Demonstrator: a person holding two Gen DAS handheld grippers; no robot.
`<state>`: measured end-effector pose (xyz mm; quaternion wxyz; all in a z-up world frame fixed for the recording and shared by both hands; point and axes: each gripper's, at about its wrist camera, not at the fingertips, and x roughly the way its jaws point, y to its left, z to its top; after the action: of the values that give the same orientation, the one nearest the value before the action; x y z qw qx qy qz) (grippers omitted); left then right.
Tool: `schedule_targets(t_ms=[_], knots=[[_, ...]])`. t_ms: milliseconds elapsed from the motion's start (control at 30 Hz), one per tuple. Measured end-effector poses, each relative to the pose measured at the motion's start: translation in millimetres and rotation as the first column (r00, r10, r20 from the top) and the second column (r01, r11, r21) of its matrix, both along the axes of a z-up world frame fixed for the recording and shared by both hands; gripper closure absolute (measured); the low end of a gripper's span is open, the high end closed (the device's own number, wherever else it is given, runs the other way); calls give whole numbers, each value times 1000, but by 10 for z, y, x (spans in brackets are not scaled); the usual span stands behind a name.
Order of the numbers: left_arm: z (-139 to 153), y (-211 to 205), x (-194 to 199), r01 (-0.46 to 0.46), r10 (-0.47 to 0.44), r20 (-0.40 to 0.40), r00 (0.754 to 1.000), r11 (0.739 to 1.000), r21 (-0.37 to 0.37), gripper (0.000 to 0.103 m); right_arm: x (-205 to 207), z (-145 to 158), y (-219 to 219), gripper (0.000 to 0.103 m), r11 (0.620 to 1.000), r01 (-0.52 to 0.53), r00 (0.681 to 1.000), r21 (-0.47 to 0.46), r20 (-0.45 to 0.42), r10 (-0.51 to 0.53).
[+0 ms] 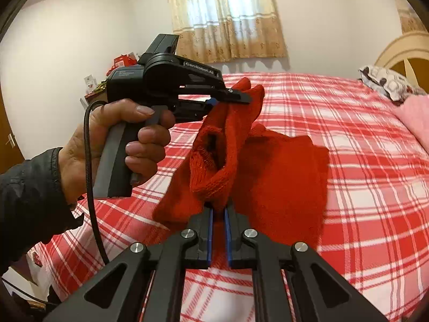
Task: Fold small clothes
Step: 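Lift the side edge with the left tool and fold it over while the right tool holds the sweater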
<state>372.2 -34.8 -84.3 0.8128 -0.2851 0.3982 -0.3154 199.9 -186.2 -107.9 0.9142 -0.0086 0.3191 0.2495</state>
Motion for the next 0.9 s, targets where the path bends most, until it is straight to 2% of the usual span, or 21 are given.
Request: schedule_targets(t_ms=[267, 400, 533, 733, 900], knots=[[-98, -320, 44, 48, -47, -28, 999, 997, 54, 91, 60, -143, -330, 97, 999, 38, 996, 37, -82, -35], [-118, -565, 74, 78, -76, -23, 997, 990, 118, 91, 100, -248, -450, 97, 996, 61, 990, 63, -134, -53], [-177, -832, 89, 116, -116, -14, 993, 966, 232, 91, 129, -353, -547, 97, 992, 88, 982, 91, -175, -71], [-240, -990, 55, 134, -142, 7, 990, 946, 294, 91, 165, -438, -657, 96, 985, 116, 973, 128, -213, -87], [-110, -1130, -99, 133, -179, 85, 980, 912, 388, 87, 145, -460, -700, 96, 982, 127, 971, 140, -219, -94]])
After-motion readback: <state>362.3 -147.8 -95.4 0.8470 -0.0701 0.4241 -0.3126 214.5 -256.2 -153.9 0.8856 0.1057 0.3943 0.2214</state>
